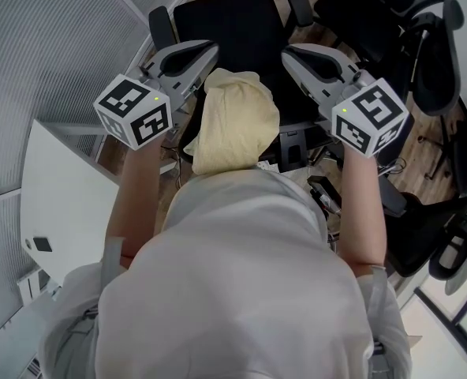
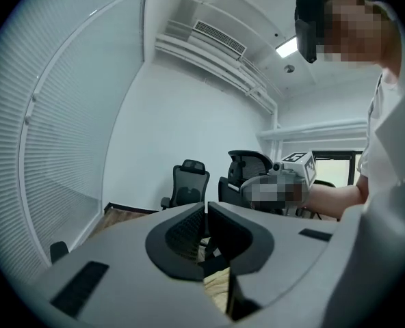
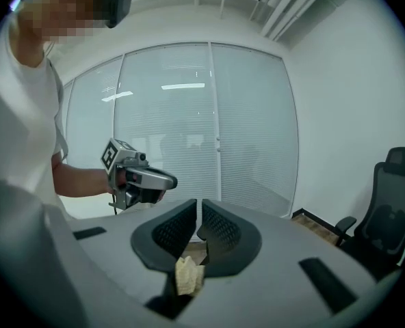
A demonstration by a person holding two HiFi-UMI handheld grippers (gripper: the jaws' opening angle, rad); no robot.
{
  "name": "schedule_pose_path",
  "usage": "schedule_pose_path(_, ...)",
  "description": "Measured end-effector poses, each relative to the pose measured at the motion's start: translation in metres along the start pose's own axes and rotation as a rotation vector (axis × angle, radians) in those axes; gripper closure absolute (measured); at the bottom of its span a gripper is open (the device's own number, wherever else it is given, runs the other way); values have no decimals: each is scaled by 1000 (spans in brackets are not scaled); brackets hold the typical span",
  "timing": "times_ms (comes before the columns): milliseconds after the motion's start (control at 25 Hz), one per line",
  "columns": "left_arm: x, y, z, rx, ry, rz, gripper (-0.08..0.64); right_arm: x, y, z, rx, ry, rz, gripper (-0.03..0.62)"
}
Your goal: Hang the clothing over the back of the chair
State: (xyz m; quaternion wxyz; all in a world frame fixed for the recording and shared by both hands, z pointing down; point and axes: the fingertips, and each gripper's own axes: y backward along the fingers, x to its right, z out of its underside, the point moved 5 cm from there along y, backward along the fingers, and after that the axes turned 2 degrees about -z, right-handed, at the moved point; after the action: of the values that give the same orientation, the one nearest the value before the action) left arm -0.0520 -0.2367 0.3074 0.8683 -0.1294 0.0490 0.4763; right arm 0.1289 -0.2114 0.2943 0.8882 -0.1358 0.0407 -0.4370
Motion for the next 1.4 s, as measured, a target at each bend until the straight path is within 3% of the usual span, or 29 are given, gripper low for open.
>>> schedule_pose_path(400,14,9,-11,79,-38,-44,543,-5,14,-10,138,-16,-10,552)
schedule_pose_path(760,21,22,-18,123,-91,-100,543,-9,49,-31,300,75,120,552)
schedule_pose_path(1000,25,32,-27,195,-127,-144,543,-14,68,-35,344,66,165,558)
schedule_pose_path(1400,29,32,-28,206,-155,-173,543,-14,80,-31,371,48,196,569)
